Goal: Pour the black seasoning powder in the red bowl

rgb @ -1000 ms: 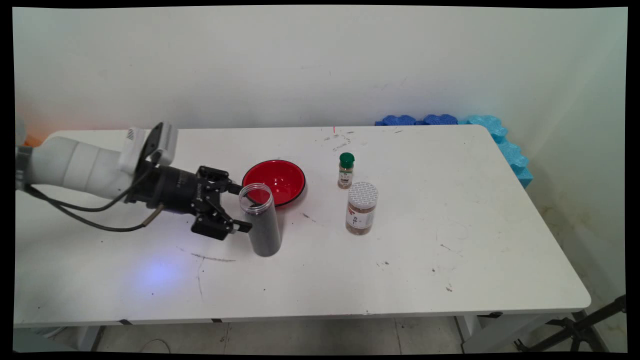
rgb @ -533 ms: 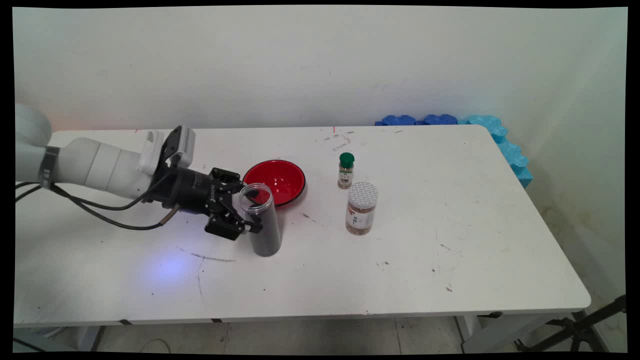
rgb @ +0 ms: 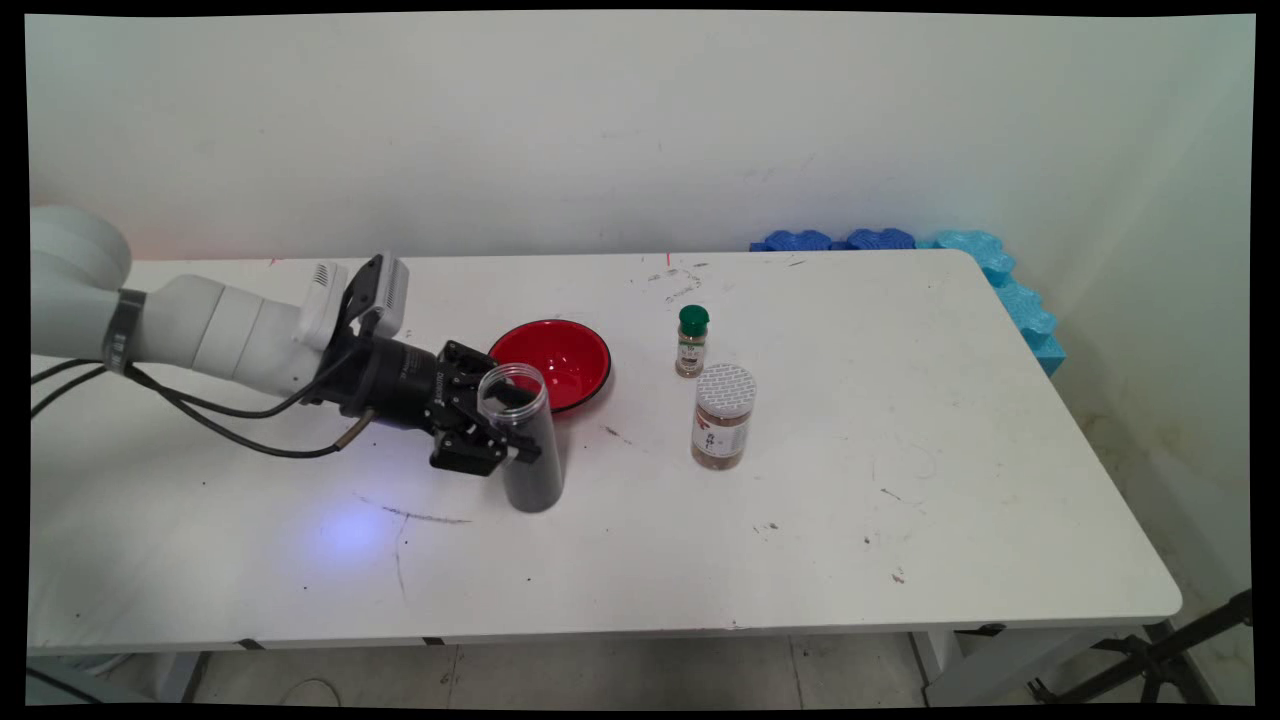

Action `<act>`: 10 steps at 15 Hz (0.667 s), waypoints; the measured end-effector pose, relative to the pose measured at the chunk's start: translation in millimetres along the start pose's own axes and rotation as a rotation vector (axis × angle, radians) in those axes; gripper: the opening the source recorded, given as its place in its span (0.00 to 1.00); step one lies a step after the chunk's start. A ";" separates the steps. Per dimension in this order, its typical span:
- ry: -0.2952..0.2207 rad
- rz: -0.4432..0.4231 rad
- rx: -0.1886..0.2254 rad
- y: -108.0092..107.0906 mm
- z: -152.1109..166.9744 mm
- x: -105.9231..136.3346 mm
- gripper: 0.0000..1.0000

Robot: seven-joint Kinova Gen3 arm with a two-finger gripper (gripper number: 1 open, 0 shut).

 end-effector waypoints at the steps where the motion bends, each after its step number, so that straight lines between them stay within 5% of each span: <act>1: -0.001 0.001 -0.007 -0.1 0.9 0.4 0.00; 10: -0.016 0.007 -0.048 -1.2 -14.1 4.6 0.00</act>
